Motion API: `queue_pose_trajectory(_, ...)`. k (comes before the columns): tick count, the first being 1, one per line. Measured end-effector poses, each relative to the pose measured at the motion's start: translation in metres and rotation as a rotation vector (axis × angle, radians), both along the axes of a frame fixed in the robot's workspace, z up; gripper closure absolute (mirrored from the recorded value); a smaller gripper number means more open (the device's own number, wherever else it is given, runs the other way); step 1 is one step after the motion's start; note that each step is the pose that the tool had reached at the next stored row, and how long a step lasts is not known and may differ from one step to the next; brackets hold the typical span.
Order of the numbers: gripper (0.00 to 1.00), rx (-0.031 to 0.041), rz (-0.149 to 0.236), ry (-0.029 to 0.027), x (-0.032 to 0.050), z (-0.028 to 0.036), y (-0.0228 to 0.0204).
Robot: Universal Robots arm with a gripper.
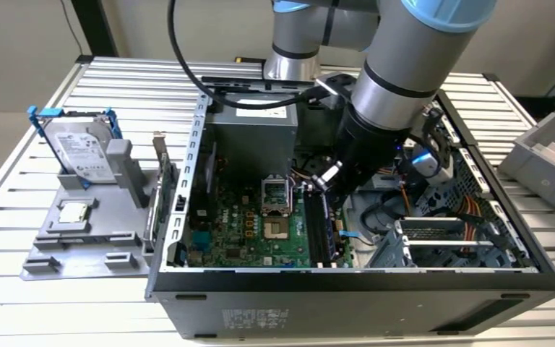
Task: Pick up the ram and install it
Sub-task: 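Press down the ram until it locks into place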
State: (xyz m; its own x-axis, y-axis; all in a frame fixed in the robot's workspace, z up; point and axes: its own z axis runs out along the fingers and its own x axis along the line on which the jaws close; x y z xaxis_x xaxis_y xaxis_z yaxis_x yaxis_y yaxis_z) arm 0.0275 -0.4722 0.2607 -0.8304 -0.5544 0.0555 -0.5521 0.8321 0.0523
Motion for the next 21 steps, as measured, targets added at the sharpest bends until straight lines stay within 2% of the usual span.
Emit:
queue_pose_trajectory(4, 1.00, -0.0001, 0.059, -0.0015, 0.0001, 0.0000, -0.0001)
queue_pose_trajectory(9, 1.00, -0.0003, 0.121, -0.0106, 0.0000, 0.0000, -0.0001)
queue_pose_trajectory(15, 1.00, -0.0003, 0.169, -0.0155, 0.0000, 0.0000, 0.0000)
queue_pose_trajectory(21, 1.00, -0.0001, 0.209, -0.0165, 0.0000, 0.0000, 0.0000)
